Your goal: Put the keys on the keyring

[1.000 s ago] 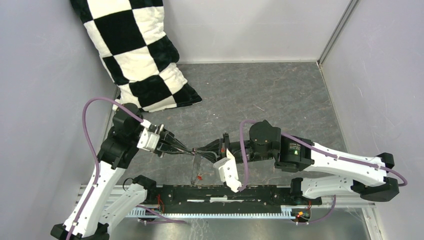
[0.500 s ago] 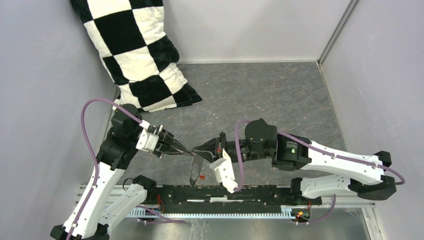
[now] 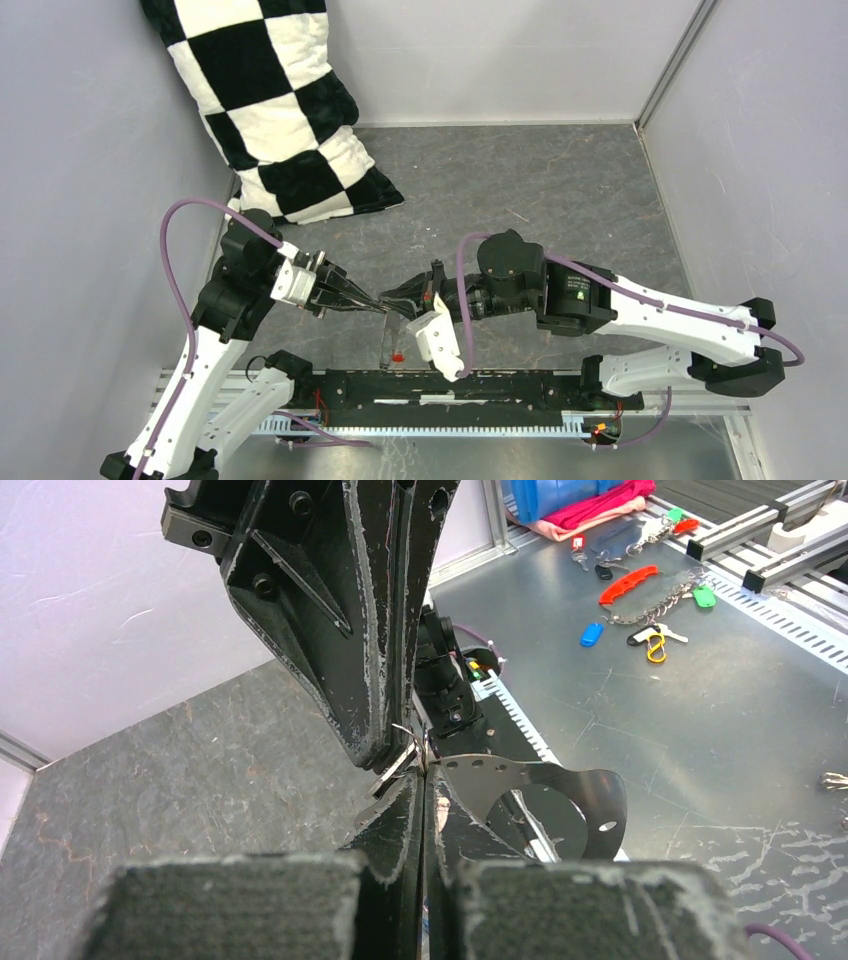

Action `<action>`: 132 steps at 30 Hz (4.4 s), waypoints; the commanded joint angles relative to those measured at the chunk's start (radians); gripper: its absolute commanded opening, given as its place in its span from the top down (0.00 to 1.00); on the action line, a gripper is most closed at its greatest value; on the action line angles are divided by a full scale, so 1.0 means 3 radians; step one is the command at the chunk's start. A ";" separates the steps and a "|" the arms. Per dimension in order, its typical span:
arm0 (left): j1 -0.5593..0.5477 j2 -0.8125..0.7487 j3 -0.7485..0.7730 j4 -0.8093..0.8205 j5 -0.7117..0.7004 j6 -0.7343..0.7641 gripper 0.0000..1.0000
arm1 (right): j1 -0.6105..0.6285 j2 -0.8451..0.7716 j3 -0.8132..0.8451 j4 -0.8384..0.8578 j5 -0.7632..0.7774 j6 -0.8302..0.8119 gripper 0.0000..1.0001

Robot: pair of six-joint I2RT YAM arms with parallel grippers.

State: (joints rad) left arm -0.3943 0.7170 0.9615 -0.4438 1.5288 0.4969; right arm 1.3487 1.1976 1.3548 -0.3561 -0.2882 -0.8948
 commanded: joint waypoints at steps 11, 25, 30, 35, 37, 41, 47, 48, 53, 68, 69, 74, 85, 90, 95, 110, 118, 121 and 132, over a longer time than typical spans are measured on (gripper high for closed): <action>-0.0015 -0.0037 0.0047 0.0062 0.0052 0.0044 0.98 | 0.0004 0.0323 0.0357 -0.0160 0.0224 0.0184 0.96; -0.0015 -0.0097 0.0032 0.0056 0.0023 0.0047 0.98 | 0.0004 0.0452 0.0503 -0.0367 0.0488 0.0396 0.82; -0.0013 -0.0109 0.0027 0.0056 0.0031 0.0036 0.98 | 0.0004 0.0430 0.0510 -0.0378 0.0443 0.0375 0.77; -0.0015 -0.0122 0.0032 0.0055 0.0033 0.0016 0.98 | 0.0001 0.0448 0.0571 -0.0464 0.0398 0.0375 0.74; -0.0013 -0.0120 0.0041 0.0053 0.0032 0.0011 0.98 | 0.0004 0.0483 0.0634 -0.0547 0.0435 0.0382 0.73; -0.0014 -0.0115 0.0045 0.0025 0.0033 0.0056 0.98 | 0.0004 0.0543 0.0769 -0.0689 0.0516 0.0410 0.71; -0.0014 -0.0058 0.0146 -0.0307 0.0046 0.0428 0.98 | 0.0004 0.0631 0.0936 -0.0901 0.0570 0.0424 0.67; -0.0013 -0.0050 0.0153 -0.0332 0.0052 0.0458 0.98 | 0.0004 0.0645 0.0971 -0.0945 0.0591 0.0426 0.67; -0.0014 0.0028 0.0216 -0.0359 0.0044 0.0605 0.98 | 0.0003 0.0641 0.0993 -0.0963 0.0644 0.0451 0.65; -0.0014 0.0083 0.0369 -0.0407 0.0028 0.0722 0.98 | 0.0004 0.0649 0.1243 -0.1177 0.0437 0.0478 0.59; -0.0012 0.0080 0.0369 -0.0410 0.0028 0.0721 0.98 | 0.0003 0.0646 0.1247 -0.1190 0.0420 0.0470 0.59; -0.0013 0.0062 0.0352 -0.0407 0.0024 0.0706 0.98 | 0.0004 0.0658 0.1322 -0.1276 0.0335 0.0431 0.58; -0.0012 0.0034 0.0323 -0.0406 0.0033 0.0721 0.98 | -0.0004 0.0682 0.1384 -0.1324 0.0306 0.0381 0.57; -0.0012 0.0011 0.0304 -0.0405 0.0033 0.0718 0.98 | 0.0000 0.0683 0.1439 -0.1390 0.0295 0.0358 0.54; -0.0013 -0.0012 0.0293 -0.0409 0.0028 0.0717 0.98 | -0.0001 0.0680 0.1447 -0.1402 0.0267 0.0359 0.50; -0.0012 -0.0022 0.0298 -0.0409 0.0028 0.0697 0.98 | -0.0002 0.0673 0.1533 -0.1527 0.0255 0.0191 0.48; -0.0014 -0.0022 0.0295 -0.0407 0.0033 0.0689 0.98 | -0.0001 0.0669 0.1525 -0.1507 0.0262 0.0191 0.48; -0.0011 -0.0028 0.0292 -0.0410 0.0035 0.0691 0.98 | -0.0002 0.0676 0.1532 -0.1488 0.0278 0.0181 0.48; -0.0013 -0.0038 0.0315 -0.0408 0.0076 0.0645 0.98 | -0.0011 0.0768 0.1683 -0.1720 0.0173 -0.0114 0.48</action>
State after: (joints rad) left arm -0.3946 0.7189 1.0279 -0.5961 1.4956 0.6601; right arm 1.3529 1.4185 1.8130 -0.8249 -0.2253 -0.8673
